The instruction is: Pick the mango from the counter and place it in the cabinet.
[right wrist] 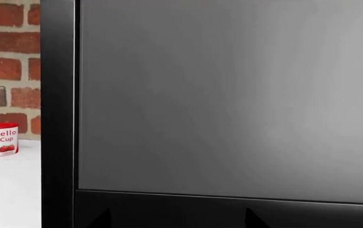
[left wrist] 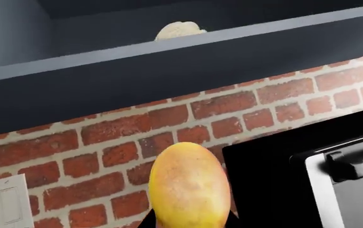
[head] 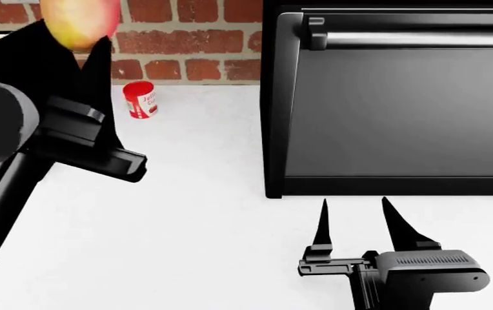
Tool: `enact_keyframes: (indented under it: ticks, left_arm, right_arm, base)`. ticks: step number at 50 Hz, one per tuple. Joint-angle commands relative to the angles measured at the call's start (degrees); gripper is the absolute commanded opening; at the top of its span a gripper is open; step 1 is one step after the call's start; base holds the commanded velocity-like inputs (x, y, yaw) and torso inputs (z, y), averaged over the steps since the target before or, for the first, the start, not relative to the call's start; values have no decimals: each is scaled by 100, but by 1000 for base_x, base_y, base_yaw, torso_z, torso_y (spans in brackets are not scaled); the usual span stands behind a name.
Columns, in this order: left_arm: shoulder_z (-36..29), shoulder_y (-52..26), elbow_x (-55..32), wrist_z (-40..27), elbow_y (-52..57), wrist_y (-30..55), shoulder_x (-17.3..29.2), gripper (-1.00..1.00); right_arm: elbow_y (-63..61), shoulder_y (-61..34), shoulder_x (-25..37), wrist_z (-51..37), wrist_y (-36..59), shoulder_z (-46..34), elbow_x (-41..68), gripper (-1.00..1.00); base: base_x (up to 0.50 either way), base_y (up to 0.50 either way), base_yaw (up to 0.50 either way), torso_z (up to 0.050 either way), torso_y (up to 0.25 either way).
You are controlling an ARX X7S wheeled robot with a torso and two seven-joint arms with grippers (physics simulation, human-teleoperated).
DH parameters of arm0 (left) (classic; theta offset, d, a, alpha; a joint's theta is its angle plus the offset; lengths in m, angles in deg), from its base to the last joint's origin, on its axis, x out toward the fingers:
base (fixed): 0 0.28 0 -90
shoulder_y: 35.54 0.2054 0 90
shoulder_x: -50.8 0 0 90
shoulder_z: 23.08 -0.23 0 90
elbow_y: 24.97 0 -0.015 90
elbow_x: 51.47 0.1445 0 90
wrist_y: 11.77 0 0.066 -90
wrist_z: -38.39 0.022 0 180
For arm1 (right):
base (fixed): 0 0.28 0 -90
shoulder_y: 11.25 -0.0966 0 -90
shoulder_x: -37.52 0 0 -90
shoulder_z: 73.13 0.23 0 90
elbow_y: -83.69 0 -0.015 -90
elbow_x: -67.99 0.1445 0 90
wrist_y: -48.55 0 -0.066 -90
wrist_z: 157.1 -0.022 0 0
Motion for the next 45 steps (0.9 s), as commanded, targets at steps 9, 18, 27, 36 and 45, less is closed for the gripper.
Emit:
enact_keyframes:
  ticks: [9,18,27,36,45]
  left_arm:
    - [-731,-1565,-181,-395,-545,234,-216,-100]
    - [-925,-2106,-271,-469,-749,279,-302,-100]
    - [-1056,-2582,-102,-263,-1144,355,-408,-100]
    - [-1219,-3041,49,-150,-1453,429,-541,-100]
    - [-1412,-3271,1039,684,-2130,409,-678,-100]
  right_arm:
    - [188,36,13,-14,-80,-27,1,100]
    - [154,15,32,-24,-27,-55,-4,100]
    - [129,-23,46,-32,35,-93,-20,100]
    - [115,-79,60,-36,114,-115,-10,100]
    - [152,-100,63,-32,92,-136,-7,100]
  base:
    - [0,0,0,0,-1]
    - [0,0,0,0,0]
    - [0,0,0,0,-1]
    - [0,0,0,0,0]
    - [0,0,0,0,-1]
